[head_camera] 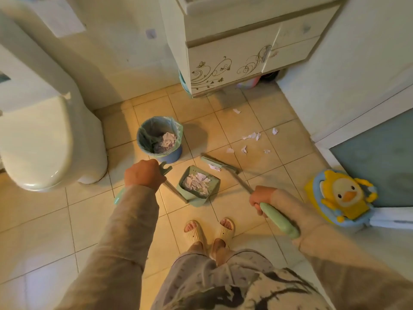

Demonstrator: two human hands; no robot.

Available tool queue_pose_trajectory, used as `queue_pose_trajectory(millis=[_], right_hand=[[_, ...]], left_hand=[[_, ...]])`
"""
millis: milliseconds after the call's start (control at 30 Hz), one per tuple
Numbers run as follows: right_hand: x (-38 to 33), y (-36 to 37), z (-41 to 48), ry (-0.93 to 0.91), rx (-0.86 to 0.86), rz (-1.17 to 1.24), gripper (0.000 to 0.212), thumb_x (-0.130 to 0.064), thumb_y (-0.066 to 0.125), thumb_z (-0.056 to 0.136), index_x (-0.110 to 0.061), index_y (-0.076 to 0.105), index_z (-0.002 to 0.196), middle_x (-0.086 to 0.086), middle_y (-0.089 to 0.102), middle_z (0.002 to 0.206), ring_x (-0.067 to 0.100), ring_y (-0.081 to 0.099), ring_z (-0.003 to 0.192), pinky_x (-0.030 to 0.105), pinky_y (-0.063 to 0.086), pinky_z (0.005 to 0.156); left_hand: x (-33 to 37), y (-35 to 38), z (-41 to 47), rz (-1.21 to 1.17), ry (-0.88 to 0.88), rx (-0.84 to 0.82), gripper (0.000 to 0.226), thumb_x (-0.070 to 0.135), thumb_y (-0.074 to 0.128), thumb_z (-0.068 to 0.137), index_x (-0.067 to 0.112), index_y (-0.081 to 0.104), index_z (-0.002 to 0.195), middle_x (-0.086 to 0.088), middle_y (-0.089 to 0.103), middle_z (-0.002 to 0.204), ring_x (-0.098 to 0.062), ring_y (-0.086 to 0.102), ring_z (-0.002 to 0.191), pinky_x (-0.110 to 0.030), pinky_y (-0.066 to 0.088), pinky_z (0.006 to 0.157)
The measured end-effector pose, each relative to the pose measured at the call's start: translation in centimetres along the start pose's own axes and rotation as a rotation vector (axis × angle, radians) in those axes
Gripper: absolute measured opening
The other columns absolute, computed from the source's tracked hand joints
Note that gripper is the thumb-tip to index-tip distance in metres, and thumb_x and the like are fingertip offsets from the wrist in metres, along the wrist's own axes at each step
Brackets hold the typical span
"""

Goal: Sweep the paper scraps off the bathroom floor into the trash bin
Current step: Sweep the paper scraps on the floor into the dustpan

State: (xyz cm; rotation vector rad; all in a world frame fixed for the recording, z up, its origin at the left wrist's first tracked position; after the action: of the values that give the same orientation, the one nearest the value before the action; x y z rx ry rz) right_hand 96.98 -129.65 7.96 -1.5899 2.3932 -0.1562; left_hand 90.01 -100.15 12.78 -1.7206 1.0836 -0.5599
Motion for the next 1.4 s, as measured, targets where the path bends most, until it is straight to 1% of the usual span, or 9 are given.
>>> queue_pose_trajectory(millis=[67, 133, 233, 533, 700, 867, 1033, 1233, 1400], right_hand=[[1.1, 0.9, -1.0, 0.014, -0.059, 0.062, 0.021, -0.001, 0.04, 0.079, -0.004, 0.043, 0.1, 0.005, 0.044, 0.04, 0.016, 0.04, 0.042, 0.024, 0.037, 0.046], [2.1, 1.1, -2.1, 0.008, -0.136, 0.165, 0.007, 0.0, 0.041, 0.08, -0.006, 0.042, 0.083, 0.004, 0.04, 0.04, 0.013, 0.037, 0.035, 0.02, 0.033, 0.041], [3.5, 0.9, -3.3, 0.006, -0.17, 0.297, 0.016, 0.003, 0.042, 0.083, -0.008, 0.039, 0.072, 0.001, 0.039, 0.033, 0.01, 0.034, 0.027, 0.012, 0.03, 0.036], [7.5, 1.9, -5.9, -0.015, -0.043, 0.563, 0.02, 0.004, 0.043, 0.087, -0.011, 0.035, 0.076, 0.003, 0.038, 0.042, 0.01, 0.034, 0.027, 0.011, 0.028, 0.038], [7.3, 2.5, -5.7, -0.021, 0.046, 0.586, 0.019, 0.003, 0.044, 0.087, -0.012, 0.037, 0.077, 0.004, 0.039, 0.047, 0.009, 0.035, 0.027, 0.013, 0.029, 0.037], [7.7, 1.4, -5.4, -0.015, 0.119, 0.628, 0.018, 0.004, 0.044, 0.086, -0.011, 0.038, 0.077, 0.005, 0.036, 0.047, 0.01, 0.034, 0.028, 0.012, 0.029, 0.037], [7.1, -1.8, -4.7, -0.009, 0.184, 0.555, 0.02, 0.004, 0.044, 0.084, -0.009, 0.037, 0.071, 0.003, 0.039, 0.039, 0.011, 0.036, 0.029, 0.013, 0.032, 0.035], [5.8, -8.0, -1.7, -0.016, 0.21, 0.36, 0.022, 0.003, 0.044, 0.083, -0.01, 0.034, 0.07, 0.002, 0.04, 0.032, 0.015, 0.038, 0.035, 0.017, 0.036, 0.041], [5.6, -12.4, 1.2, -0.02, 0.18, 0.222, 0.024, 0.001, 0.042, 0.086, -0.012, 0.032, 0.069, 0.008, 0.042, 0.049, 0.017, 0.041, 0.044, 0.02, 0.036, 0.046]], left_hand=[[0.0, -0.2, 0.4, 0.003, 0.014, 0.003, 0.03, 0.043, 0.067, 0.082, 0.021, 0.068, 0.103, -0.003, 0.069, 0.09, -0.024, 0.065, 0.084, -0.03, 0.048, 0.067], [0.0, -0.3, 0.7, 0.011, 0.032, 0.004, 0.029, 0.042, 0.068, 0.082, 0.021, 0.068, 0.102, -0.002, 0.069, 0.09, -0.023, 0.065, 0.084, -0.029, 0.048, 0.067], [-0.2, -0.4, 0.9, 0.024, 0.051, 0.005, 0.03, 0.043, 0.067, 0.083, 0.021, 0.068, 0.103, -0.003, 0.069, 0.092, -0.023, 0.066, 0.086, -0.029, 0.05, 0.069], [-0.2, -0.2, 0.4, 0.012, 0.145, 0.027, 0.03, 0.046, 0.062, 0.086, 0.022, 0.067, 0.104, 0.0, 0.069, 0.091, -0.019, 0.064, 0.081, -0.028, 0.052, 0.072], [0.4, -0.8, 1.2, 0.011, 0.212, 0.059, 0.032, 0.049, 0.061, 0.085, 0.023, 0.066, 0.103, -0.001, 0.069, 0.093, -0.021, 0.067, 0.085, -0.031, 0.055, 0.076], [2.2, -1.1, 2.1, 0.017, 0.276, 0.095, 0.042, 0.051, 0.061, 0.084, 0.027, 0.059, 0.118, -0.003, 0.07, 0.096, -0.024, 0.067, 0.089, -0.032, 0.055, 0.075], [5.3, -2.0, 2.8, -0.002, 0.283, 0.1, 0.042, 0.051, 0.062, 0.083, 0.02, 0.063, 0.111, -0.003, 0.071, 0.095, -0.025, 0.068, 0.089, -0.034, 0.057, 0.077], [9.9, -3.0, 3.3, 0.0, 0.256, 0.091, 0.044, 0.05, 0.063, 0.084, 0.015, 0.063, 0.111, -0.008, 0.069, 0.098, -0.027, 0.067, 0.088, -0.035, 0.056, 0.078], [14.2, -3.4, 3.3, 0.034, 0.199, 0.079, 0.046, 0.046, 0.066, 0.083, 0.012, 0.062, 0.114, -0.009, 0.069, 0.1, -0.028, 0.067, 0.091, -0.037, 0.056, 0.08]])
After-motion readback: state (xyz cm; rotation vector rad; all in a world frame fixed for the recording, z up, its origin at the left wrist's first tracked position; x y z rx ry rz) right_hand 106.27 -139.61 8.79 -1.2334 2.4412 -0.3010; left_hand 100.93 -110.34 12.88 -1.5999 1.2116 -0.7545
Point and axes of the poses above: each hand's wrist, its own z-axis towards the middle knuckle, its own y-axis out of the palm, x = y × z, the point moved 1 cm from there along z, towards the middle knuckle
